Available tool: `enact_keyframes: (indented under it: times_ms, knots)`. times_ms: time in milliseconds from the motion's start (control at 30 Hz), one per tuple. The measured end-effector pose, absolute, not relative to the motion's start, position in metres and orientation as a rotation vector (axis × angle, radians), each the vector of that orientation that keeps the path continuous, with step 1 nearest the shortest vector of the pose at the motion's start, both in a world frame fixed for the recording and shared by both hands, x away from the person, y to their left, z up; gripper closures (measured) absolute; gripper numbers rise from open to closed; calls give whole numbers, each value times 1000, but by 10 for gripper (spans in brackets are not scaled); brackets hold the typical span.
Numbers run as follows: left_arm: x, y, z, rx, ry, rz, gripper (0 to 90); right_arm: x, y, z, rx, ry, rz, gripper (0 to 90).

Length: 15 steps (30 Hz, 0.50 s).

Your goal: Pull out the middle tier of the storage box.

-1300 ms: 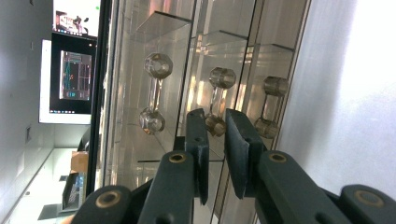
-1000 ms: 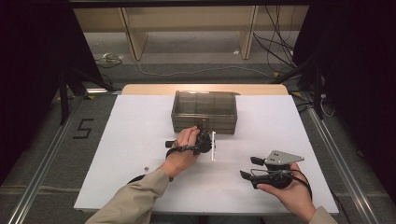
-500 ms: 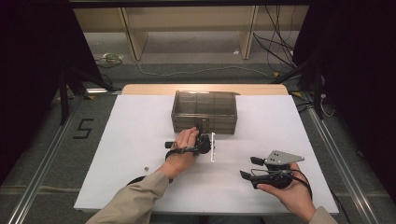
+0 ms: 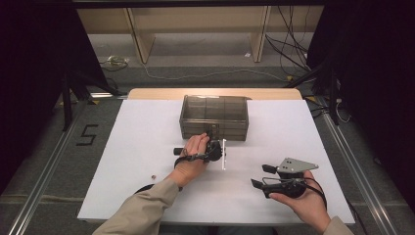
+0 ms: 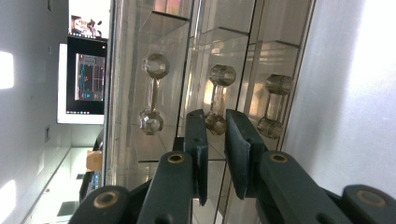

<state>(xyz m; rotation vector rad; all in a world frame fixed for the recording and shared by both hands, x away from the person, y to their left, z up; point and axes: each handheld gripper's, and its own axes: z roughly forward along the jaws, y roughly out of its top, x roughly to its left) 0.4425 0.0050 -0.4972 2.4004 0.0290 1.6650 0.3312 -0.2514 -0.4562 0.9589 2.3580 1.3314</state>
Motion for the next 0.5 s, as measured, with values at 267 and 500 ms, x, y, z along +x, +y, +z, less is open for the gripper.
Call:
enact_keyframes:
  times_ms: [267, 500]
  knots:
    - [443, 5, -496, 2410, 21, 1658, 803, 331, -252, -456, 959, 2358, 1333, 320]
    - [442, 4, -496, 2415, 22, 1664, 806, 331, -252, -456, 959, 2357, 1333, 320]
